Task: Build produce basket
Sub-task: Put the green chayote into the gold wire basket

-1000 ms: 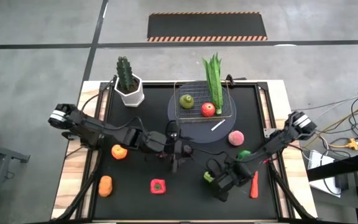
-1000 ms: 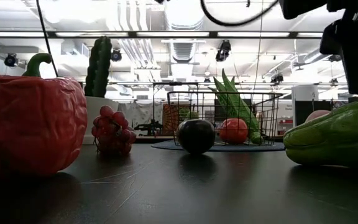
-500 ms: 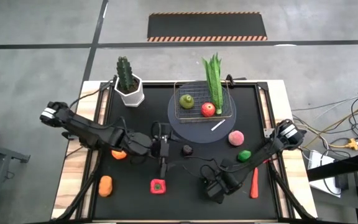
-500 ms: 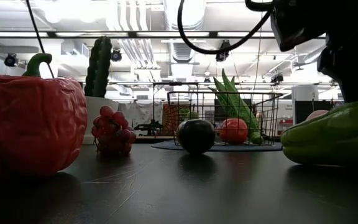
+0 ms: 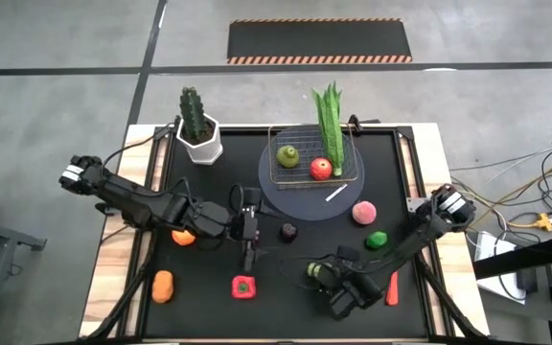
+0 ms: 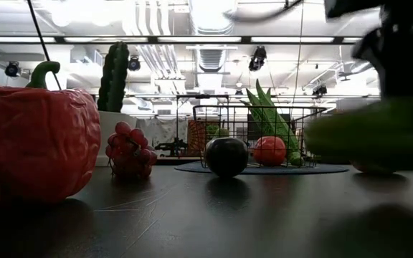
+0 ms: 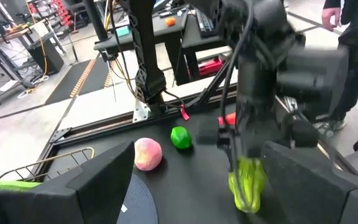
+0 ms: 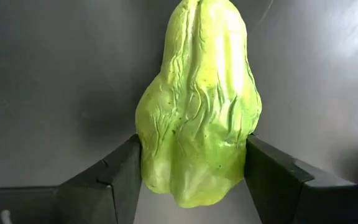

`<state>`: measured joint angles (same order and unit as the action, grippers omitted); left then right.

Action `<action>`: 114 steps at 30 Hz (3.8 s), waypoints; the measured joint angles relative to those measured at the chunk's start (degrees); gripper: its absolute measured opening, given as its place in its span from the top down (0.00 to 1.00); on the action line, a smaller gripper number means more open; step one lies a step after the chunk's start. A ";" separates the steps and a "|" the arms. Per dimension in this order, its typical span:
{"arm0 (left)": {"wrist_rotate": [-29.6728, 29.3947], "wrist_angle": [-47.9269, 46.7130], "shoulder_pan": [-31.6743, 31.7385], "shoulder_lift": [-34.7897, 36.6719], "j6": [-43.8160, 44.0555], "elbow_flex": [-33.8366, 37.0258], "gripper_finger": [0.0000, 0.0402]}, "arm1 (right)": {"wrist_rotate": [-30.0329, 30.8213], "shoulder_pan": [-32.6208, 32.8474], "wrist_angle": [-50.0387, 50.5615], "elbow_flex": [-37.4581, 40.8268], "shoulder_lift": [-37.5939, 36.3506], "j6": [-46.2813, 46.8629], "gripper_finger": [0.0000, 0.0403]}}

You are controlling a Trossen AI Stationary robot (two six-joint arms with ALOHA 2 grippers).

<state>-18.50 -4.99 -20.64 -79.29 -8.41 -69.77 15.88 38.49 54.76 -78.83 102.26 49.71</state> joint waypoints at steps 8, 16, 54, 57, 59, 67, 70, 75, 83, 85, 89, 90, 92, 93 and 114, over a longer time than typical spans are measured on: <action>0.02 7.89 0.00 0.02 -0.09 6.17 0.17 | 19.15 5.73 -6.85 3.75 -9.36 -7.62 0.44; 3.14 25.78 0.00 -1.06 -2.57 13.63 0.17 | 36.69 6.99 -48.55 22.20 -21.10 -34.69 0.44; 16.00 63.01 2.69 -24.98 -1.00 5.15 0.26 | 18.60 -2.40 -121.07 50.03 -23.65 -68.78 0.44; 14.81 62.94 2.71 -24.96 -0.98 5.34 0.37 | 18.59 -2.41 -121.04 50.05 -23.65 -68.80 0.44; 14.49 62.83 2.79 -24.94 -0.96 5.34 0.45 | 18.53 -2.39 -120.97 50.06 -23.65 -68.80 0.43; 13.29 60.77 3.64 -24.77 -0.78 5.35 0.72 | 18.76 -2.37 -120.64 50.10 -24.33 -65.80 0.24; 12.98 56.26 4.72 -23.91 -0.82 5.50 0.72 | 18.78 -2.36 -118.59 50.10 -26.79 -64.19 0.16; 7.64 49.46 7.50 -21.35 -2.41 5.63 0.72 | 19.71 -2.25 -106.94 50.07 -35.29 -58.24 0.11; 2.99 44.39 19.66 -19.05 -4.04 5.86 0.69 | 21.64 -2.24 -81.90 48.81 -49.22 -47.37 0.15; 2.95 44.75 23.93 -19.80 -1.62 5.48 0.69 | 21.68 -2.24 -78.88 48.69 -50.48 -45.90 0.16; 2.84 41.68 31.10 -21.36 6.14 5.54 0.68 | 21.66 -2.25 -77.40 48.87 -51.04 -45.23 0.17; 2.89 40.54 32.50 -21.83 7.86 5.54 0.68 | 21.66 -2.24 -77.40 48.89 -51.06 -45.35 0.18; 2.86 37.50 34.47 -22.52 9.90 5.58 0.68 | 21.67 -2.24 -77.59 48.89 -50.80 -45.54 0.18; 2.86 36.87 35.14 -23.01 10.04 5.60 0.68 | 21.65 -2.24 -77.52 48.90 -50.69 -45.64 0.18; 3.02 35.12 35.80 -23.80 9.68 8.25 0.68 | 21.68 -2.24 -77.70 49.05 -46.95 -43.75 0.18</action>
<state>-15.49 30.13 15.16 -103.09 1.28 -61.52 37.56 36.25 -22.94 -29.78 55.31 5.96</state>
